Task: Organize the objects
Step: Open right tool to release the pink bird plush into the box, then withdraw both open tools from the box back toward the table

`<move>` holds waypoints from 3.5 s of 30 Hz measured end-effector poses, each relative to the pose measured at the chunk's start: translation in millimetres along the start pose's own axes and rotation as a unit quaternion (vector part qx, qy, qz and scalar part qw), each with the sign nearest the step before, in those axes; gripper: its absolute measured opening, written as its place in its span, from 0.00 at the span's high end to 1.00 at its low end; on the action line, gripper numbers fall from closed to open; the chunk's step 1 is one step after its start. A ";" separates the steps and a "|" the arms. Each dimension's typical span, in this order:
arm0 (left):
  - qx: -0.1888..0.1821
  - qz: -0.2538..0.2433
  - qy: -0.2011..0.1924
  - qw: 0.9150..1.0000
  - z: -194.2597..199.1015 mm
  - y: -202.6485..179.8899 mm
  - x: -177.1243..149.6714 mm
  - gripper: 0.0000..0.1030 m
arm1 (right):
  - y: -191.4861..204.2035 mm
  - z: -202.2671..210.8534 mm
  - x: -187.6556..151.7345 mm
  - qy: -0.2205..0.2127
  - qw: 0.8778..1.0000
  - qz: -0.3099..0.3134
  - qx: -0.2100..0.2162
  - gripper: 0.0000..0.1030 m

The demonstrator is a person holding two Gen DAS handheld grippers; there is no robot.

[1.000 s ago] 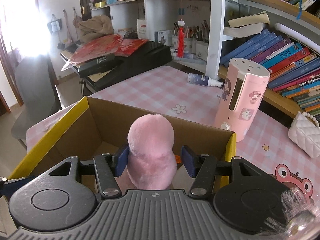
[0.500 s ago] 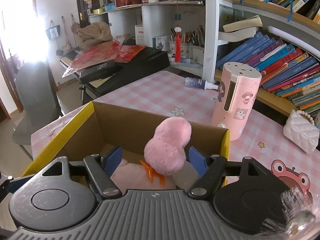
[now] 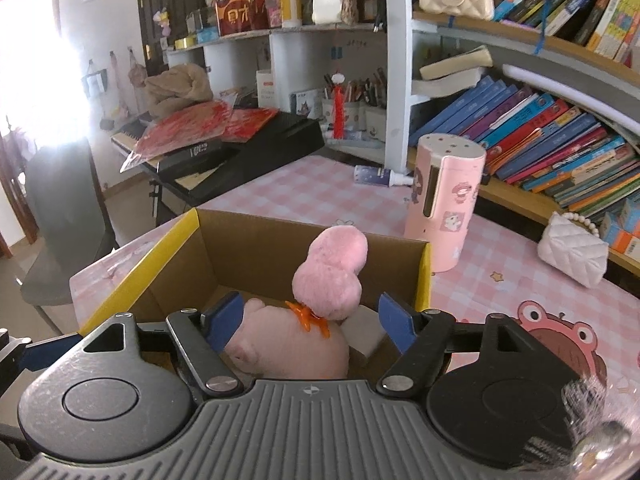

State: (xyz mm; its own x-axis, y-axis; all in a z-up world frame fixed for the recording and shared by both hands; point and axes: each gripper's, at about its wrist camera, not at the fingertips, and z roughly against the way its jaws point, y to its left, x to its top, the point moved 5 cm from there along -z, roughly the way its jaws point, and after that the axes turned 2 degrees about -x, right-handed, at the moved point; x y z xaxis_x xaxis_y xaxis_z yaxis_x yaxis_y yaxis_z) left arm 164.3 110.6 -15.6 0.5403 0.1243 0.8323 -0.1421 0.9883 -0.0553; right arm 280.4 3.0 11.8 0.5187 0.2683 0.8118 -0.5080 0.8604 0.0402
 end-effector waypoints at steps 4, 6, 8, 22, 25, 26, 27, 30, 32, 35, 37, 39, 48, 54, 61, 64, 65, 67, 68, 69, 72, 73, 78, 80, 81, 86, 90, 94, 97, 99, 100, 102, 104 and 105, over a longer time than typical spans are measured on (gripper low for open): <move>-0.004 -0.004 -0.009 1.000 9.5 1.5 -2.7 0.18 | -1.6 17.9 -3.3 -0.019 1.000 -0.007 -0.014 0.29; -0.008 -0.005 -0.011 1.000 14.0 1.6 -4.5 0.18 | -1.6 24.9 -5.3 -0.024 0.999 -0.010 -0.020 0.29; -0.012 -0.006 -0.013 1.000 19.2 2.0 -7.3 0.18 | -0.7 31.2 -8.1 -0.026 0.999 -0.012 -0.025 0.29; -0.003 0.002 -0.006 1.000 58.2 20.6 -34.4 0.17 | 21.5 77.6 -46.3 -0.032 0.998 -0.019 -0.053 0.29; 0.000 0.006 -0.004 1.000 68.1 26.5 -39.6 0.17 | 26.2 87.8 -57.9 -0.032 0.998 -0.018 -0.060 0.29; 0.001 0.007 -0.004 1.000 71.0 28.0 -41.2 0.17 | 27.6 91.1 -62.3 -0.031 0.997 -0.018 -0.062 0.29; 0.002 0.007 -0.004 1.000 74.1 29.7 -43.1 0.17 | 29.5 94.5 -67.4 -0.030 0.997 -0.017 -0.064 0.29; 0.003 0.007 -0.002 1.000 83.4 33.7 -49.9 0.16 | 35.9 104.8 -84.7 -0.025 0.997 -0.014 -0.072 0.29; 0.002 0.007 0.001 1.000 88.3 36.0 -54.4 0.16 | 40.1 110.2 -96.1 -0.020 0.997 -0.010 -0.078 0.29; 0.001 0.008 0.005 1.000 94.6 37.9 -60.4 0.16 | 44.6 116.3 -110.0 -0.008 0.996 -0.013 -0.082 0.29; 0.000 0.008 0.007 1.000 98.6 39.0 -64.7 0.16 | 47.6 120.4 -118.1 -0.002 0.996 -0.017 -0.084 0.29; -0.001 0.006 0.009 1.000 102.5 39.6 -68.9 0.16 | 51.7 124.3 -124.5 0.000 0.996 -0.018 -0.086 0.29; -0.002 0.001 0.022 1.000 112.9 42.7 -83.4 0.15 | 64.1 135.6 -146.8 0.011 0.995 -0.021 -0.092 0.29; -0.009 -0.011 0.031 0.999 117.7 39.7 -91.9 0.12 | 68.2 142.3 -160.3 0.014 0.995 -0.026 -0.095 0.28; -0.019 -0.021 0.037 0.999 120.9 34.5 -98.4 0.11 | 71.2 146.9 -167.8 0.016 0.995 -0.025 -0.098 0.28; -0.025 -0.026 0.039 0.999 122.0 30.7 -100.5 0.11 | 68.8 151.3 -173.2 0.018 0.994 -0.030 -0.104 0.27; -0.028 -0.028 0.040 0.998 122.2 29.2 -101.1 0.11 | 67.7 152.9 -174.7 0.018 0.994 -0.032 -0.106 0.26; -0.032 -0.033 0.042 0.998 123.0 25.6 -102.4 0.11 | 65.2 157.5 -178.1 0.018 0.993 -0.036 -0.111 0.25; -0.035 -0.035 0.042 0.998 123.3 23.5 -103.0 0.11 | 63.8 159.6 -179.8 0.018 0.993 -0.038 -0.113 0.25; -0.039 -0.037 0.043 0.998 123.7 21.4 -103.7 0.11 | 62.8 161.5 -181.7 0.018 0.992 -0.040 -0.115 0.25; -0.047 -0.043 0.044 0.997 124.3 15.3 -106.1 0.11 | 59.1 166.5 -187.2 0.020 0.991 -0.045 -0.123 0.24; -0.050 -0.046 0.045 0.997 124.6 13.4 -107.3 0.11 | 57.7 167.9 -188.4 0.020 0.991 -0.047 -0.126 0.24; -0.064 -0.051 0.049 0.995 125.4 4.7 -110.9 0.11 | 50.5 174.7 -198.1 0.027 0.988 -0.057 -0.141 0.23; -0.070 -0.054 0.051 0.995 125.0 0.8 -111.6 0.11 | 48.5 178.3 -202.4 0.029 0.987 -0.061 -0.146 0.23; -0.073 -0.055 0.051 0.994 124.9 -1.2 -112.1 0.11 | 47.3 180.2 -203.8 0.030 0.986 -0.063 -0.149 0.23; -0.089 -0.067 0.052 0.992 123.0 -12.4 -112.6 0.11 | 38.2 187.6 -211.0 0.033 0.983 -0.076 -0.166 0.23; -0.104 -0.075 0.053 0.990 119.2 -22.1 -111.3 0.11 | 30.7 193.6 -214.9 0.034 0.979 -0.085 -0.180 0.23; -0.119 -0.087 0.053 0.988 114.7 -34.6 -109.6 0.11 | 20.0 198.9 -218.8 0.035 0.975 -0.097 -0.196 0.23; -0.129 -0.092 0.055 0.986 110.6 -43.2 -108.8 0.11 | 12.3 202.3 -221.3 0.037 0.972 -0.105 -0.207 0.23; -0.134 -0.096 0.056 0.985 107.8 -48.6 -107.9 0.11 | 6.5 204.1 -222.7 0.038 0.970 -0.110 -0.213 0.23; -0.136 -0.098 0.057 0.984 106.6 -51.9 -107.6 0.11 | 3.7 204.8 -223.5 0.039 0.969 -0.112 -0.215 0.23; -0.140 -0.101 0.057 0.983 103.5 -58.5 -106.2 0.11 | -1.7 205.9 -225.1 0.041 0.968 -0.115 -0.220 0.23; -0.144 -0.102 0.058 0.983 100.6 -65.2 -104.4 0.11 | -8.0 206.9 -226.1 0.043 0.966 -0.119 -0.224 0.23; -0.146 -0.104 0.058 0.982 99.2 -68.8 -103.5 0.11 | -10.9 207.4 -226.3 0.044 0.966 -0.120 -0.225 0.23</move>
State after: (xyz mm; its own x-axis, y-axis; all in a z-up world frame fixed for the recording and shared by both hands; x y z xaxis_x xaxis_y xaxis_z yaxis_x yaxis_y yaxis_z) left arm 35.9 21.0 -43.2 0.6258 -0.0899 0.7748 0.2161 0.9744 -0.0615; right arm 26.0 -157.0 -51.5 0.6506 0.0573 0.7572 -0.0255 0.9982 -0.0535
